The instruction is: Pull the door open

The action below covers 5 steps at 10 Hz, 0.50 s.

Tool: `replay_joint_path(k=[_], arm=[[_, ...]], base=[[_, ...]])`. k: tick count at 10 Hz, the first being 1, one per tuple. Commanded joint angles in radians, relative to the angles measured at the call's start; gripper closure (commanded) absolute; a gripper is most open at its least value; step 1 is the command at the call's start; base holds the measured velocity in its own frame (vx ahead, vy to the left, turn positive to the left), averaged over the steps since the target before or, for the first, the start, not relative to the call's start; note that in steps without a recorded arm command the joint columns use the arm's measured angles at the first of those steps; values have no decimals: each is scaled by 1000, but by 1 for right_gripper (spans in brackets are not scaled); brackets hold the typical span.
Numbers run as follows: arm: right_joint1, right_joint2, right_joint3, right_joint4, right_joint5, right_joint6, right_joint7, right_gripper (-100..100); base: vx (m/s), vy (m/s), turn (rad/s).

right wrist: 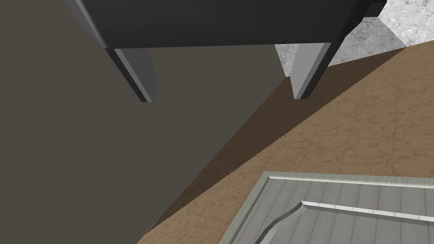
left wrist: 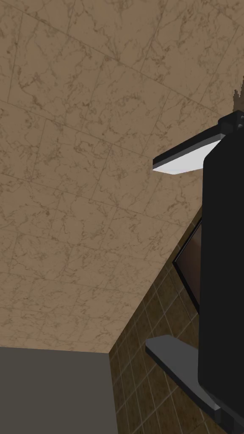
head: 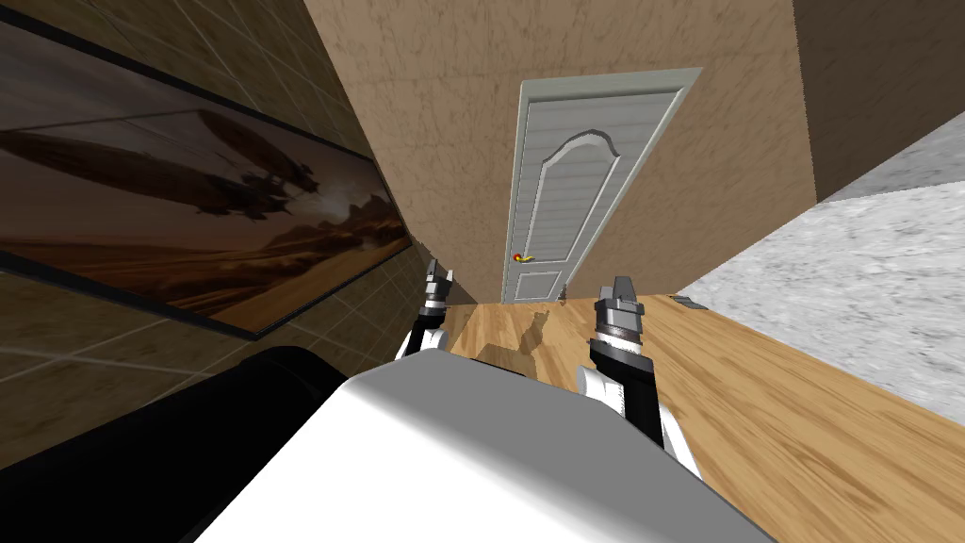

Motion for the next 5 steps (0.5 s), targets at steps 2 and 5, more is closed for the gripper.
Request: replay_joint_path(k=[2, 5], arm=[[-24, -14, 6, 54, -4, -11, -11, -100], [-52, -29, 13, 115, -9, -25, -24, -100]], base=[[68, 6, 21], [95, -3, 15]])
